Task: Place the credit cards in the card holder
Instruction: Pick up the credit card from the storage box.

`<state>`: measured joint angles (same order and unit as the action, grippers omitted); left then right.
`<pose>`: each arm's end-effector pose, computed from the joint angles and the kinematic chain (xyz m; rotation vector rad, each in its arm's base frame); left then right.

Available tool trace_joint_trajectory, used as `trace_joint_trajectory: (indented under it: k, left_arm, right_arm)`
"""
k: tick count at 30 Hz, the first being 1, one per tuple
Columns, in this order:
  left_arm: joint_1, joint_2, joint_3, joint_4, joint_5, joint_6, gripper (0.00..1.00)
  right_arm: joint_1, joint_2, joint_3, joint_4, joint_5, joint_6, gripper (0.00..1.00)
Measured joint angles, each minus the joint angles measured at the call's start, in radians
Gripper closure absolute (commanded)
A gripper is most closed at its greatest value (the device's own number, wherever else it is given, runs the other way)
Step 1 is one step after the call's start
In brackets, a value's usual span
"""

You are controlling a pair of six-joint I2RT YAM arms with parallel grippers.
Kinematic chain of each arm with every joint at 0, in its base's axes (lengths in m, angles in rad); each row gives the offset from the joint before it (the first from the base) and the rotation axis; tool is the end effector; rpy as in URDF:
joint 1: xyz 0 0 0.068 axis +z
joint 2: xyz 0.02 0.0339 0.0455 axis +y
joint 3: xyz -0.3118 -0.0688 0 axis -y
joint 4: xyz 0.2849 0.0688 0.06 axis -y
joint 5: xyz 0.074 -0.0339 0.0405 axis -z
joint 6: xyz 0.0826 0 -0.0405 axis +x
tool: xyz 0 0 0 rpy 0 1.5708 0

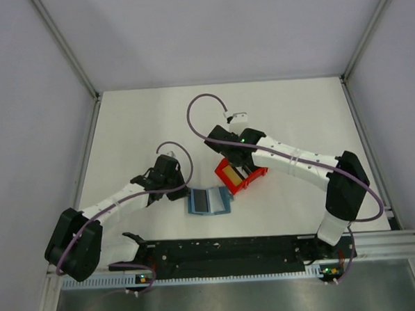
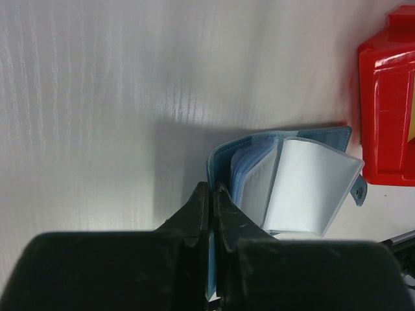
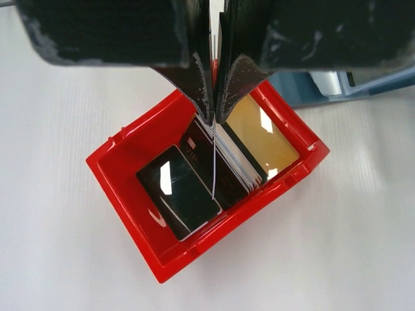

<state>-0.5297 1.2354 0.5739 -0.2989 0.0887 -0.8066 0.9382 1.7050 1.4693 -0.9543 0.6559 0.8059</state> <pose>0.2281 -0.1420 0.1522 -0.3290 2.6299 -0.6096 0.2798 0.2965 0.2848 -0.0016 2.4045 -0.1711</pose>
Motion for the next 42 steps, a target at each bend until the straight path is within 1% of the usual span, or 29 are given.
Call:
trace_joint_trajectory:
  k: [13,21,26,31,34,38,42]
  left_arm:
    - [0.000,-0.008,-0.004,0.007,0.002,-0.024,1.00]
    - [0.000,-0.031,-0.020,0.010,0.001,-0.036,1.00]
    - [0.000,-0.043,-0.031,0.012,0.001,-0.037,1.00]
    - [0.000,-0.061,-0.040,0.014,0.001,-0.037,1.00]
    - [0.000,-0.078,-0.042,0.019,0.001,-0.038,1.00]
    - [0.000,-0.104,-0.046,0.025,0.001,-0.039,1.00]
    - [0.000,-0.122,-0.061,0.045,0.001,-0.042,1.00]
  right_arm:
    - [0.103,0.000,0.013,-0.015,0.027,0.126,1.00]
    - [0.108,0.000,0.012,-0.005,-0.034,0.158,1.00]
    - [0.118,-0.015,-0.049,0.103,-0.135,0.139,1.00]
    - [0.153,-0.034,-0.122,0.141,-0.182,0.150,1.00]
    - [0.171,-0.049,-0.152,0.202,-0.202,0.164,1.00]
    - [0.192,-0.110,-0.235,0.310,-0.230,0.187,1.00]
    - [0.208,-0.178,-0.364,0.495,-0.274,0.190,1.00]
